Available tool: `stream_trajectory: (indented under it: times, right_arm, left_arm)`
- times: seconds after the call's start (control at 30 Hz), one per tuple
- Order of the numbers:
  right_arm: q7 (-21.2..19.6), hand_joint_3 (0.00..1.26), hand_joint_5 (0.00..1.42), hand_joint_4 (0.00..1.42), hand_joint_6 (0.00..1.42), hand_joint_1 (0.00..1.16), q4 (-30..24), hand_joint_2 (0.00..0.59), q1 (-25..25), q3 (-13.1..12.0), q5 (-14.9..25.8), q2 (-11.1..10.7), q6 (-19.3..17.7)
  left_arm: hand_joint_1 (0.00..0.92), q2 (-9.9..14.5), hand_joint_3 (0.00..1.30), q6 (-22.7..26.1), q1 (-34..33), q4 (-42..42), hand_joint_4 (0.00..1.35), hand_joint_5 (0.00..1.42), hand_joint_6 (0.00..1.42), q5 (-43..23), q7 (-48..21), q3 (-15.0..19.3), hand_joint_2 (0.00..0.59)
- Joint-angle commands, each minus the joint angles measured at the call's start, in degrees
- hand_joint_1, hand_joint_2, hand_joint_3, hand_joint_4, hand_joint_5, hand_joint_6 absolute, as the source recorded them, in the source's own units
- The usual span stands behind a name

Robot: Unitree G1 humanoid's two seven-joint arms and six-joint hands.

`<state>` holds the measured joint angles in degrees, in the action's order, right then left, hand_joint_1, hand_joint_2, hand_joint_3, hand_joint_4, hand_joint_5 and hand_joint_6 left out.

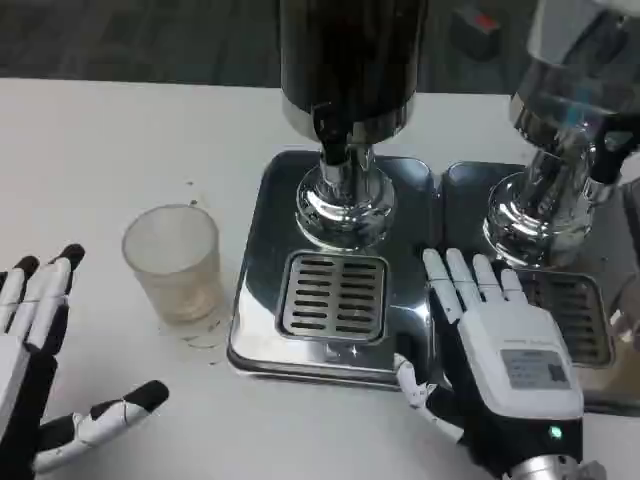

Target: Grasp the cup under the faucet to collect the drink, then remove the cup.

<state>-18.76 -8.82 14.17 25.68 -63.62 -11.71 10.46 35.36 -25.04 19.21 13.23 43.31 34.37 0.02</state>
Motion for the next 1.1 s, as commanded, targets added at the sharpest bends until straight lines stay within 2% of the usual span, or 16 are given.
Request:
stream_trajectory:
  times: [0.03, 0.83, 1.1]
  right_arm:
    - [-0.7, 0.0, 0.0, 0.0, 0.0, 0.37, -0.4, 0.55, -0.5, 0.1, -0.3, 0.3, 0.5]
    - [-0.7, 0.0, 0.0, 0.0, 0.0, 0.39, -0.3, 0.554, -0.4, 0.6, -0.4, 1.3, 1.9]
    - [-0.4, 0.0, 0.0, 0.0, 0.0, 0.39, -0.3, 0.554, -0.4, 0.5, -0.1, 1.3, 2.0]
  left_arm:
    - [0.0, 0.1, 0.0, -0.1, -0.6, 0.2, 0.0, 0.0, 0.0, 0.0, 0.1, -0.3, 0.096]
    - [0.0, 0.2, 0.0, -0.1, -3.1, 1.7, 0.0, 0.0, 0.0, -3.0, -1.7, 0.5, 0.085]
    - [0.0, 0.1, 0.0, 0.6, -6.3, 4.0, 0.0, 0.0, 0.0, -6.0, -5.2, 0.6, 0.043]
